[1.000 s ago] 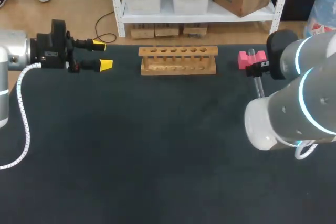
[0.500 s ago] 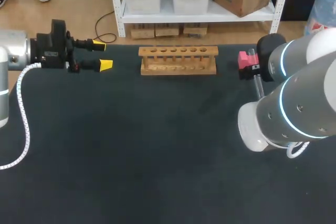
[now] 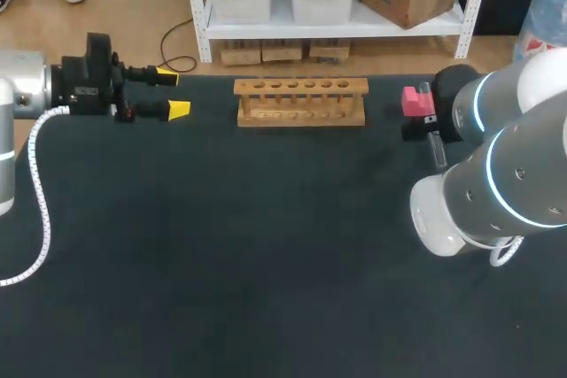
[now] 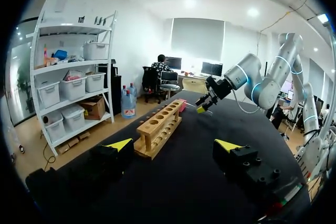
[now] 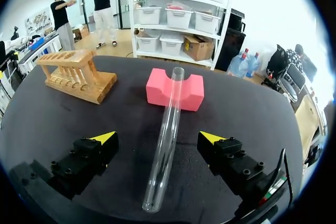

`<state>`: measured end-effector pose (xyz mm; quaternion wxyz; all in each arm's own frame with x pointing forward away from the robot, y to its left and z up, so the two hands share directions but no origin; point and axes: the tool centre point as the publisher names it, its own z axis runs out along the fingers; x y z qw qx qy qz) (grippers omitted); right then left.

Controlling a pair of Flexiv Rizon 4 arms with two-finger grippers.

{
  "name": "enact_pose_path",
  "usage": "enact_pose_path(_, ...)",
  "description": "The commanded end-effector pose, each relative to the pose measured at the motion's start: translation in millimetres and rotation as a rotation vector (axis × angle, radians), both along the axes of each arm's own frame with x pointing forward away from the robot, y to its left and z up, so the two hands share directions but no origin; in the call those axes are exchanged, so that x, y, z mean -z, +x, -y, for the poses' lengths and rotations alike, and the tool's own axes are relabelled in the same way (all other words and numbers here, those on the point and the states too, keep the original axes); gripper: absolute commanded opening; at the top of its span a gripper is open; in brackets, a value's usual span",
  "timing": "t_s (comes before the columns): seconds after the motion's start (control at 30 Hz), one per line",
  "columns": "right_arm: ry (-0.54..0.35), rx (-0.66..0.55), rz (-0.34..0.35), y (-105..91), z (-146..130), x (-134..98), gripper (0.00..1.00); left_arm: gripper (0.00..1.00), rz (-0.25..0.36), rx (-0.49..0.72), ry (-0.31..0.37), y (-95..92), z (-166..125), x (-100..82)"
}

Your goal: Grasp the test tube, adjust it, and insert it.

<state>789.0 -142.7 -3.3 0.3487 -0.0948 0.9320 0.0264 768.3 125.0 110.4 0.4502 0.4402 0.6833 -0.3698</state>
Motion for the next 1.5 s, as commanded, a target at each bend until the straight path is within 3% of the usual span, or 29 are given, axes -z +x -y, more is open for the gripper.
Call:
enact_pose_path(0.03,0.013,-0.007,-0.011,5.0,2.3,4.4,1.00,1.00,0.004,-0.001,-0.003,-0.2,-0.2,1.2)
enact_pose_path(0.13,0.017,-0.002,-0.017,5.4,3.3,6.4,1.00,1.00,0.004,-0.001,-0.003,-0.2,-0.2,1.2)
enact_pose_path(0.3,0.021,0.009,-0.026,5.0,5.0,9.7,0.71,1.00,0.004,-0.001,-0.003,-0.2,-0.2,1.2)
enact_pose_path(0.37,0.020,0.013,-0.030,4.4,5.7,10.5,0.50,1.00,0.004,-0.001,-0.003,-0.2,-0.2,1.2)
enact_pose_path(0.4,0.020,0.014,-0.032,4.0,6.1,11.1,0.47,1.00,0.004,-0.001,-0.003,-0.2,-0.2,1.2)
enact_pose_path(0.67,0.019,0.021,-0.046,1.5,7.6,13.2,0.43,1.00,0.004,-0.001,-0.003,-0.2,-0.2,1.2)
enact_pose_path(0.83,0.016,0.027,-0.047,1.0,9.4,12.6,0.29,1.00,0.004,-0.001,-0.003,-0.2,-0.2,1.2)
enact_pose_path(0.97,0.013,0.027,-0.051,0.7,9.5,12.3,0.24,1.00,0.004,-0.001,-0.003,-0.2,-0.2,1.2)
enact_pose_path(1.03,0.012,0.027,-0.053,0.4,9.5,12.4,0.14,1.00,0.004,-0.001,-0.003,-0.2,-0.2,1.2)
enact_pose_path(1.17,0.011,0.028,-0.057,0.3,9.1,12.4,0.07,1.00,0.004,-0.001,-0.003,-0.2,-0.2,1.2)
enact_pose_path(1.2,0.009,0.031,-0.059,0.3,9.0,12.3,0.00,1.00,0.004,-0.001,-0.003,-0.2,-0.2,1.2)
enact_pose_path(1.5,0.011,0.083,-0.060,0.2,10.7,10.4,0.00,1.00,0.004,-0.001,-0.003,-0.2,-0.2,1.2)
